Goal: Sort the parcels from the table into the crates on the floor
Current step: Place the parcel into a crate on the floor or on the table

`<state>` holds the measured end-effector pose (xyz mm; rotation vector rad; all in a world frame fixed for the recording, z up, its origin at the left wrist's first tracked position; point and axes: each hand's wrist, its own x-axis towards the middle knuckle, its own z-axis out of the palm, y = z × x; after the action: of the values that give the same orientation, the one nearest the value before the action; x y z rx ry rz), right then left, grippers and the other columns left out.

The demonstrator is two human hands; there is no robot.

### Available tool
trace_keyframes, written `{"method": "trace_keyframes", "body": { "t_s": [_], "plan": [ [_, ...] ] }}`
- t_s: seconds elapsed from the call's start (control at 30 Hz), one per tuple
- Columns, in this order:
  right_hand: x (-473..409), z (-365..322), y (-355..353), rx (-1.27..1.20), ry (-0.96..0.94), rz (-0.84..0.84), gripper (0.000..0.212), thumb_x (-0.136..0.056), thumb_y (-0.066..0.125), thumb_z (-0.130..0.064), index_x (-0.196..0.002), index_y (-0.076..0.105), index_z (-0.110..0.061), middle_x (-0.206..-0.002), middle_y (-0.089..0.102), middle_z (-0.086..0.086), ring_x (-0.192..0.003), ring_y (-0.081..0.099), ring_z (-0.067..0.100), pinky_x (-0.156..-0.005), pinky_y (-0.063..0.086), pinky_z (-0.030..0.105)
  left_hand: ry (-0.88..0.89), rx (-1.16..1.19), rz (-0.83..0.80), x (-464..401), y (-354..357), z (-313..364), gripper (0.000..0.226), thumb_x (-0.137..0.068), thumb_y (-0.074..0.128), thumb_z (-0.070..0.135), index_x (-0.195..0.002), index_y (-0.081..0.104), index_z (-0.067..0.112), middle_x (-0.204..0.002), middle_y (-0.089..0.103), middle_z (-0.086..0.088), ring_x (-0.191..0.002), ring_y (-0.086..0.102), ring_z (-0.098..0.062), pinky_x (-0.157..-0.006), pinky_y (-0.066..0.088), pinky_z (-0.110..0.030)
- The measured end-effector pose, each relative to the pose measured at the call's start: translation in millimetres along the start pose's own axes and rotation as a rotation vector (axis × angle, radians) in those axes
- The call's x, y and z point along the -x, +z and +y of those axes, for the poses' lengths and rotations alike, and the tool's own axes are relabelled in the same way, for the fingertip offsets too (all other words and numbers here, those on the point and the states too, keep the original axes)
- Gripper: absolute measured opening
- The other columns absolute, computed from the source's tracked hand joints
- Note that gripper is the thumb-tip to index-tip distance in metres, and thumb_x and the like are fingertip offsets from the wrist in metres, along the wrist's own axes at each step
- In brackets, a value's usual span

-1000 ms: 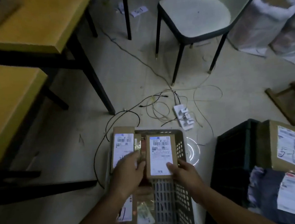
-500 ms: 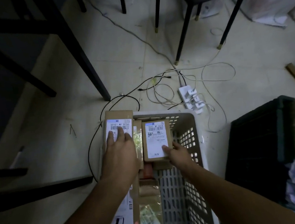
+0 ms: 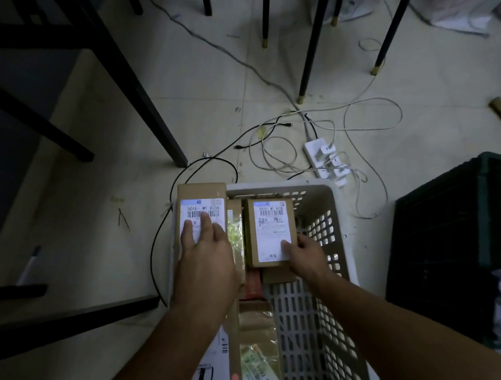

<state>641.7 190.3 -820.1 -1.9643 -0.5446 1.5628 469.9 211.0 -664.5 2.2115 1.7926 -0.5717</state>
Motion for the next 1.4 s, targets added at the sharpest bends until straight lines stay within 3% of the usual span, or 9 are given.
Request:
{"method": "trace_keyframes", "body": {
  "t_s": [0.1,0.47,0.77,0.93,1.07,1.23,1.4],
  "plan": [
    [4,0,-5,0.019,-0.018,0.042,0.032,-0.102,0.057,-0.019,-0.134,0.061,-0.015,-0.125,0.071,0.006,-0.107,0.071,0.021,-0.094,0.059,0.042,0.006,-0.028,-0.008,-1,4,-2,0.077,-0.093,0.054,0.026,-0.155,0.016,0.0,-0.165,0.004,-0.023,-0.154,0.003,-0.035,-0.126,0.004,-0.043],
    [5,10,-12,0.15,-0.075,0.179,0.033,-0.099,0.058,-0.023,-0.131,0.065,-0.02,-0.122,0.072,0.002,-0.112,0.069,0.026,-0.096,0.057,0.05,0.021,-0.024,0.008,-4,14,-3,0.081,-0.094,0.055,0.03,-0.155,0.013,-0.001,-0.165,0.002,-0.025,-0.154,0.003,-0.035,-0.126,0.004,-0.044],
    [-4,9,-10,0.264,-0.12,0.136,0.037,-0.101,0.056,-0.026,-0.136,0.06,-0.018,-0.128,0.07,0.006,-0.113,0.068,0.025,-0.095,0.058,0.048,0.006,0.007,0.06,-11,30,-4,0.077,-0.09,0.048,0.025,-0.154,0.017,-0.003,-0.164,0.004,-0.026,-0.154,0.004,-0.037,-0.125,0.008,-0.046],
    [3,-1,-13,0.343,-0.136,0.164,0.041,-0.097,0.062,-0.032,-0.136,0.06,-0.017,-0.13,0.069,0.004,-0.115,0.067,0.025,-0.099,0.056,0.048,0.003,0.036,0.049,-7,26,-5,0.081,-0.09,0.056,0.029,-0.155,0.017,0.0,-0.165,0.004,-0.024,-0.153,0.006,-0.037,-0.126,0.009,-0.043],
    [26,-18,-20,0.463,-0.181,0.132,0.031,-0.1,0.058,-0.031,-0.127,0.062,-0.015,-0.125,0.069,0.005,-0.109,0.068,0.023,-0.092,0.059,0.042,0.025,0.15,0.033,-4,22,-17,0.07,-0.092,0.058,0.025,-0.153,0.03,0.006,-0.166,0.012,-0.016,-0.152,0.012,-0.033,-0.124,0.02,-0.04],
    [74,-57,-37,0.593,-0.23,0.025,0.037,-0.101,0.056,-0.029,-0.137,0.059,-0.016,-0.135,0.066,0.003,-0.121,0.064,0.022,-0.099,0.052,0.035,0.081,0.27,-0.02,25,-9,-25,0.051,-0.101,0.044,0.018,-0.15,0.036,0.007,-0.164,0.023,-0.013,-0.15,0.021,-0.026,-0.123,0.023,-0.033],
    [151,-123,-59,0.849,-0.266,-0.066,0.048,-0.099,0.057,-0.033,-0.145,0.053,-0.02,-0.139,0.063,0.005,-0.123,0.062,0.023,-0.104,0.051,0.038,0.083,0.304,-0.139,77,-75,-24,0.052,-0.103,0.043,0.017,-0.153,0.032,0.004,-0.163,0.024,-0.012,-0.151,0.022,-0.023,-0.12,0.021,-0.027]
  ]
}}
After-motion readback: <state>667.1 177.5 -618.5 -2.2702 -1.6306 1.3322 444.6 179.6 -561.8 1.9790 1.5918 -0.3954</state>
